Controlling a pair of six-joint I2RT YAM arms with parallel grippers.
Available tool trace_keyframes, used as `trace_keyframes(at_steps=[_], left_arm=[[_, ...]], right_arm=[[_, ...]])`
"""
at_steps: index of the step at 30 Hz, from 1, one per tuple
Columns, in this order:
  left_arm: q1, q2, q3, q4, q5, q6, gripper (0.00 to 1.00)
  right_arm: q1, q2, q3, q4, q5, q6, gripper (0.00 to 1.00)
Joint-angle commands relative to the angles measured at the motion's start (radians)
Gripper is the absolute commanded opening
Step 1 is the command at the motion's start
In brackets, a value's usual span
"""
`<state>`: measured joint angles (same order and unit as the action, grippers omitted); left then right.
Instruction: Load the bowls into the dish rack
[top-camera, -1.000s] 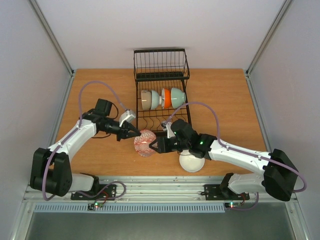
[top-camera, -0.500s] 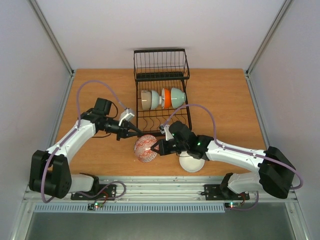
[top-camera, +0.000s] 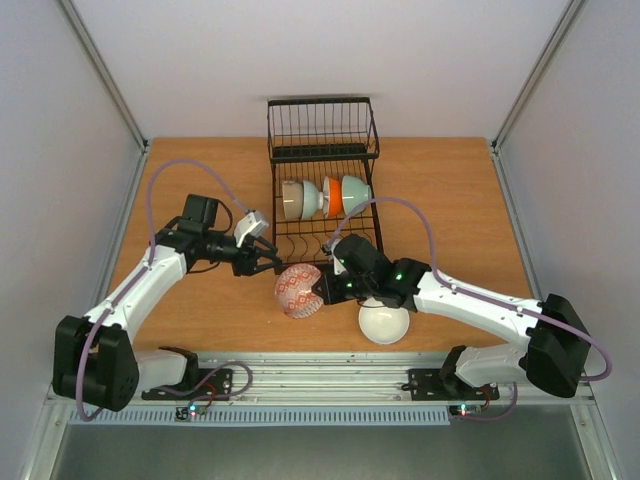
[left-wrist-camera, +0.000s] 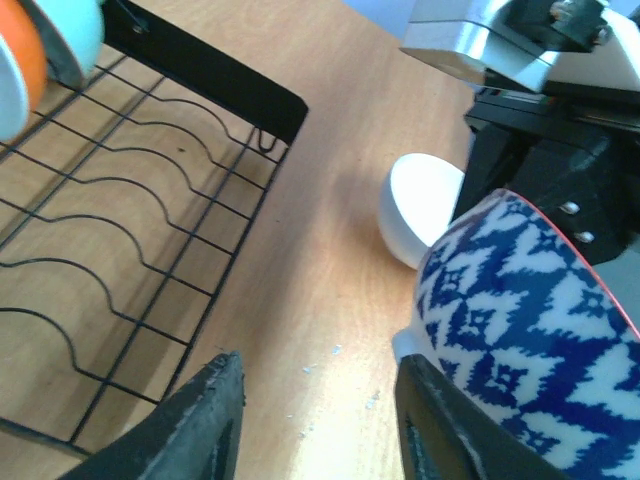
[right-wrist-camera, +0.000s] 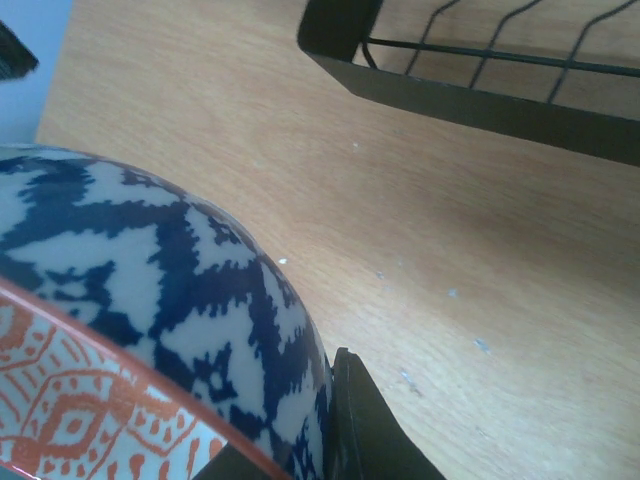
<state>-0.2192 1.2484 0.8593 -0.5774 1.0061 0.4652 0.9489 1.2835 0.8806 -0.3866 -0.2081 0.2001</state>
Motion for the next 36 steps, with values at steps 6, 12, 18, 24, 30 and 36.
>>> trace_keyframes(at_steps=[6,12,18,24,30,36], left_arm=[[0.000,-0.011,-0.020,0.099,-0.114,-0.085,0.45],[0.002,0.076,0.039,-0.086,0.105,0.016,0.60],[0.004,0.241,0.182,-0.487,0.255,0.320,0.72],[0.010,0.424,0.342,-0.996,0.324,0.775,0.74],[0.020,0.466,0.323,-0.981,0.314,0.859,0.77],[0.018,0.166,0.074,-0.211,0.135,0.191,0.75]], right_arm=[[0.011,-0.048,0.027,-0.090,0.083,-0.064,0.01],[0.010,-0.103,-0.032,0.018,0.035,-0.106,0.01],[-0.011,-0.134,-0.106,0.066,-0.007,-0.149,0.01],[-0.024,-0.131,-0.133,0.087,-0.006,-0.151,0.01],[-0.028,-0.109,-0.116,0.067,0.053,-0.134,0.01],[-0.030,-0.093,-0.076,0.027,0.103,-0.132,0.01]])
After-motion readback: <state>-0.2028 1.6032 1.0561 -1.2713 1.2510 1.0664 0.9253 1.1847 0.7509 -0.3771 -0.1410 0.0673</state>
